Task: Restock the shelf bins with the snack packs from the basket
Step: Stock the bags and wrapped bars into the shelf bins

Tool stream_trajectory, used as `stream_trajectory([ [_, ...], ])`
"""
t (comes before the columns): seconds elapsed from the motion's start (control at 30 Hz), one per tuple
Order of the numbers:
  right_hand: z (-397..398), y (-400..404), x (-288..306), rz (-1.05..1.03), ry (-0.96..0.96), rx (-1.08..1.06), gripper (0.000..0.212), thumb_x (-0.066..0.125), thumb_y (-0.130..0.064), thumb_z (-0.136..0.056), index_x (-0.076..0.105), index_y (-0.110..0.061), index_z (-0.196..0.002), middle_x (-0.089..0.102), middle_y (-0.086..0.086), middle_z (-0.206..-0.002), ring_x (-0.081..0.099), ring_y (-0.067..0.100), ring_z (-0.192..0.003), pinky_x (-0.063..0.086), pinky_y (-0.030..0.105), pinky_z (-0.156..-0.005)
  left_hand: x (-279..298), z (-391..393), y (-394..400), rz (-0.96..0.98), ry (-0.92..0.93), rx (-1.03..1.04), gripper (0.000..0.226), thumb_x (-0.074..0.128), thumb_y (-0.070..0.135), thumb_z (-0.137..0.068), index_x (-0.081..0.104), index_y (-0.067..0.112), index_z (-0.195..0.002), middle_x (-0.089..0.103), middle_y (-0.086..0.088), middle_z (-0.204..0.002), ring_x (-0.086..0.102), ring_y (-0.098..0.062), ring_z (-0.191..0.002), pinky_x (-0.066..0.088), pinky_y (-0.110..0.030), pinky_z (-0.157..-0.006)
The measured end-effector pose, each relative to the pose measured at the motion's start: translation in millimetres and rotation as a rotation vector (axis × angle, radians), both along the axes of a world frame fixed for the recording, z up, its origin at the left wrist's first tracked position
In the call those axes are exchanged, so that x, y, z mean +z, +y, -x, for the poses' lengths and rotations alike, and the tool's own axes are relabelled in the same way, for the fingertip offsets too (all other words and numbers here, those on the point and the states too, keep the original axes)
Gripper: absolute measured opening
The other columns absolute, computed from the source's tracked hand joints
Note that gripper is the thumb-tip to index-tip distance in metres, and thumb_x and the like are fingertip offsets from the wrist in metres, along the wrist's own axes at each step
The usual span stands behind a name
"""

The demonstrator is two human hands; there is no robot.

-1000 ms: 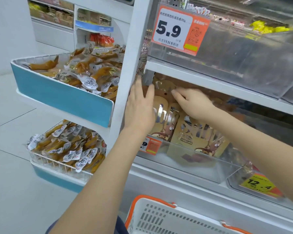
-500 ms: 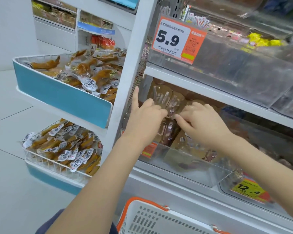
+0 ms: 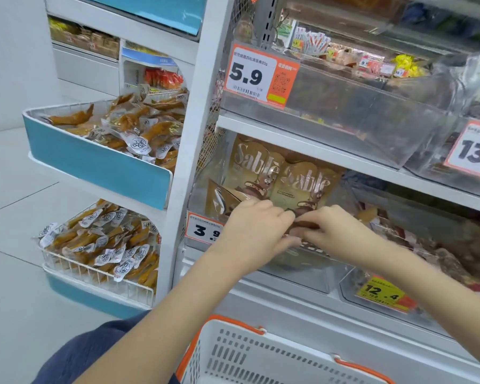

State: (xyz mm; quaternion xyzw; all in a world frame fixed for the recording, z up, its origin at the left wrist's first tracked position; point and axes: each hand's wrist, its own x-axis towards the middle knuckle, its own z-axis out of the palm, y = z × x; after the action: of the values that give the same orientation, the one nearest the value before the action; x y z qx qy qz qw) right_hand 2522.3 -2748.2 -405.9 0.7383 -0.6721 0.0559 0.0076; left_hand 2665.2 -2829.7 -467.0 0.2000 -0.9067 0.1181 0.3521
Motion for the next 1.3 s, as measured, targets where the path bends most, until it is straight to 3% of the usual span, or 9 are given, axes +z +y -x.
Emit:
stream_trajectory([
  [0.13, 13, -4, 33, -0.441, -0.449, -0.159, 0.032, 0.054, -0.014, -0.083, 0.072, -0.026, -0.107, 0.071, -0.004, -0.076, 0.060, 0.012, -0.063, 0.050, 0.021, -0.065, 1, 7, -6, -0.021, 0.065, 0.024, 0.018, 0.073, 0.037, -0.071, 0.065, 0.022, -0.067, 0.062, 0.006, -0.060, 0.061, -0.019, -0.062, 0.038, -0.024, -0.054],
  [0.27, 26, -32, 30, -0.273, -0.700, -0.350, 0.034, 0.048, -0.012, -0.066, 0.077, -0.013, -0.084, 0.072, 0.015, -0.088, 0.058, 0.027, -0.071, 0.044, 0.036, -0.066, 3, 10, -1, -0.043, 0.107, 0.025, 0.029, 0.090, 0.019, -0.052, 0.062, 0.020, -0.061, 0.054, 0.004, -0.052, 0.054, -0.021, -0.050, 0.027, -0.020, -0.044],
  [0.37, 28, -66, 26, -0.193, -0.624, -0.420, 0.037, 0.039, -0.002, -0.082, 0.071, -0.012, -0.098, 0.072, 0.009, -0.088, 0.059, 0.018, -0.063, 0.043, 0.022, -0.049, -7, 13, -1, 0.032, 0.118, -0.002, 0.032, 0.087, 0.009, -0.046, 0.062, 0.021, -0.062, 0.052, 0.004, -0.053, 0.053, -0.020, -0.052, 0.021, -0.020, -0.046],
  [0.57, 36, -130, -3, 0.022, -0.248, -0.205, 0.059, 0.055, -0.022, -0.091, 0.033, -0.032, -0.145, 0.046, -0.011, -0.127, 0.053, 0.008, -0.094, 0.040, 0.018, -0.078, -19, 8, -27, -0.066, 0.190, -0.121, 0.003, 0.068, 0.016, -0.074, 0.070, 0.019, -0.073, 0.063, 0.003, -0.064, 0.059, -0.023, -0.062, 0.046, -0.027, -0.047],
  [0.67, 56, -158, -9, 0.123, -0.195, -0.247, 0.059, 0.056, -0.040, -0.090, 0.031, -0.036, -0.142, 0.048, -0.006, -0.138, 0.056, 0.020, -0.113, 0.048, 0.033, -0.089, -24, 7, -30, -0.132, 0.256, -0.113, 0.020, 0.055, 0.025, -0.082, 0.074, 0.022, -0.077, 0.066, 0.006, -0.065, 0.060, -0.022, -0.063, 0.049, -0.030, -0.047],
  [0.77, 67, -177, -5, 0.094, -0.057, -0.359, 0.053, 0.053, -0.052, -0.089, 0.042, -0.024, -0.133, 0.059, -0.002, -0.117, 0.060, 0.021, -0.100, 0.045, 0.031, -0.072, -23, 10, -33, -0.174, 0.270, -0.103, 0.012, 0.063, 0.024, -0.079, 0.075, 0.022, -0.078, 0.069, 0.005, -0.070, 0.063, -0.021, -0.067, 0.051, -0.033, -0.049],
  [1.0, 72, -190, 1, 0.063, -0.204, -0.359, 0.047, 0.057, -0.037, -0.093, 0.046, -0.013, -0.132, 0.056, 0.000, -0.114, 0.052, 0.020, -0.097, 0.034, 0.027, -0.079, -11, 3, -38, -0.456, 0.320, -0.055, 0.015, 0.063, 0.037, -0.084, 0.075, 0.028, -0.082, 0.070, 0.012, -0.079, 0.062, -0.013, -0.080, 0.050, -0.032, -0.059],
  [1.2, 68, -192, -2, 0.068, -0.281, -0.402, 0.030, 0.052, -0.043, -0.094, 0.052, -0.032, -0.122, 0.062, -0.003, -0.104, 0.057, 0.015, -0.074, 0.043, 0.025, -0.062, -12, 1, -34, -0.435, 0.331, -0.083, 0.016, 0.062, 0.039, -0.080, 0.076, 0.030, -0.082, 0.071, 0.012, -0.080, 0.064, -0.015, -0.078, 0.051, -0.034, -0.055],
  [1.3, 68, -185, -9, 0.166, -0.264, -0.297, 0.014, 0.051, -0.034, -0.096, 0.055, -0.046, -0.102, 0.063, -0.011, -0.105, 0.058, 0.013, -0.089, 0.049, 0.028, -0.081, -12, 1, -32, -0.442, 0.318, -0.090, 0.019, 0.060, 0.040, -0.080, 0.076, 0.031, -0.084, 0.072, 0.012, -0.081, 0.064, -0.016, -0.080, 0.052, -0.033, -0.057],
])
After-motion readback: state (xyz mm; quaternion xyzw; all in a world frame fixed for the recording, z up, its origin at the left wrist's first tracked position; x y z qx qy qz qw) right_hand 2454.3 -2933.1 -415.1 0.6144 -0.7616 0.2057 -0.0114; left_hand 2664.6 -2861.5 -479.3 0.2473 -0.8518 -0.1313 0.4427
